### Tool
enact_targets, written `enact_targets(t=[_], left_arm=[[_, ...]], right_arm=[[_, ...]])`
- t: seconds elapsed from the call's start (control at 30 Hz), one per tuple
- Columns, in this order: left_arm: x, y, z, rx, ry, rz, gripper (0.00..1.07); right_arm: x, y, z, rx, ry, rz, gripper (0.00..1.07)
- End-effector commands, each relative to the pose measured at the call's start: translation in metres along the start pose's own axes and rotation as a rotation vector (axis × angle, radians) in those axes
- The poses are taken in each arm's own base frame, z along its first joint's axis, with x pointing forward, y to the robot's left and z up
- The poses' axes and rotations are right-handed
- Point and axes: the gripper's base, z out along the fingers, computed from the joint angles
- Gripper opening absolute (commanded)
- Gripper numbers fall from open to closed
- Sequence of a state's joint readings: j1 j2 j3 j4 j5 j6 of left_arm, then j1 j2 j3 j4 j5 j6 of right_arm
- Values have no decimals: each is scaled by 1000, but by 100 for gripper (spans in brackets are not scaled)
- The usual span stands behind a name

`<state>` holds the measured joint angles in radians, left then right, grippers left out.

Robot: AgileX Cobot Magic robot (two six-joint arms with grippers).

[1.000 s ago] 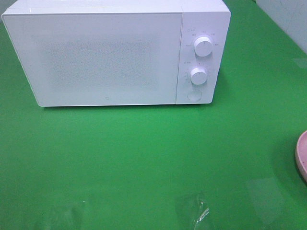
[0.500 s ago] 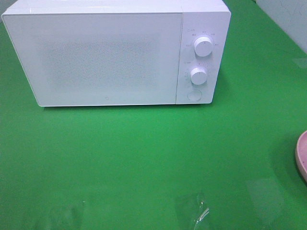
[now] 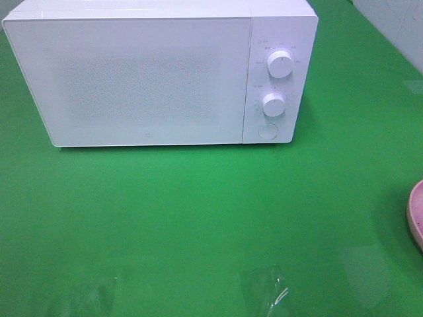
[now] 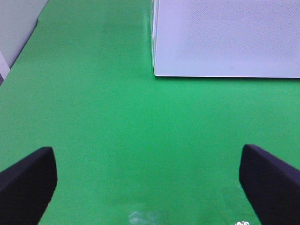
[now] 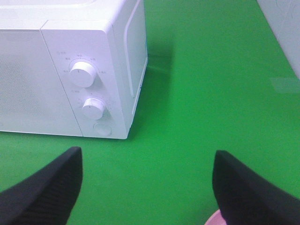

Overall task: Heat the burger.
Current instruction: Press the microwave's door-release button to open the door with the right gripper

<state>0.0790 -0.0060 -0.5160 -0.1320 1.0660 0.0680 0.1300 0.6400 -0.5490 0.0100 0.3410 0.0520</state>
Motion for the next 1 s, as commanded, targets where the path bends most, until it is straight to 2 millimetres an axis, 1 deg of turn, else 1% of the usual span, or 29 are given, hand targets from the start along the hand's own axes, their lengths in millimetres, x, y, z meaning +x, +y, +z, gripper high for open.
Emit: enact_targets(t=[0.03, 0.13, 0.17, 0.2, 0.23, 0.27, 0.37, 0.43, 0.53, 0.6, 0.63, 0.67, 0.77, 0.8, 0.83, 0.9, 1.0], left_arm=[[1, 0, -2, -3, -17, -2, 98], [1, 0, -2, -3, -17, -2, 98], [1, 0, -2, -3, -17, -2, 98], [1, 0, -2, -3, -17, -2, 98], [1, 0, -2, -3, -17, -2, 98], [1, 0, -2, -3, -17, -2, 98], [1, 0, -2, -3, -17, -2, 98], [1, 0, -2, -3, -17, -2, 98], [1, 0, -2, -3, -17, -2, 98], [1, 0, -2, -3, -17, -2, 98], [1, 0, -2, -3, -17, -2, 98], [1, 0, -2, -3, -17, -2, 98], [1, 0, -2, -3, -17, -2, 98], [1, 0, -2, -3, -17, -2, 98], [1, 0, -2, -3, -17, -2, 98], [1, 0, -2, -3, -17, -2, 98], [1, 0, -2, -3, -17, -2, 98]], right_arm=[[-6, 0, 14, -1, -37, -6, 73], [-7, 0, 17, -1, -44, -6, 73], [-7, 0, 24, -1, -58, -11, 73], [-7, 0, 24, -1, -58, -11, 73], [-7, 0, 30, -1, -105, -22, 73], [-3, 0, 35, -3, -158, -43, 73], [-1, 0, 37, -6, -188, -43, 73], [12, -1, 45, -15, -284, -36, 73], [14, -1, 47, -16, -294, -36, 73], [26, -2, 59, -11, -258, -47, 73], [26, -2, 59, -11, -258, -47, 73], [33, -2, 66, -10, -247, -61, 73], [36, -2, 69, -10, -252, -62, 73], [42, -3, 74, -6, -266, -50, 73], [42, -3, 74, -6, -266, -50, 73], [52, -5, 84, 30, -276, 26, 73], [57, 0, 89, 31, -268, 2, 73]])
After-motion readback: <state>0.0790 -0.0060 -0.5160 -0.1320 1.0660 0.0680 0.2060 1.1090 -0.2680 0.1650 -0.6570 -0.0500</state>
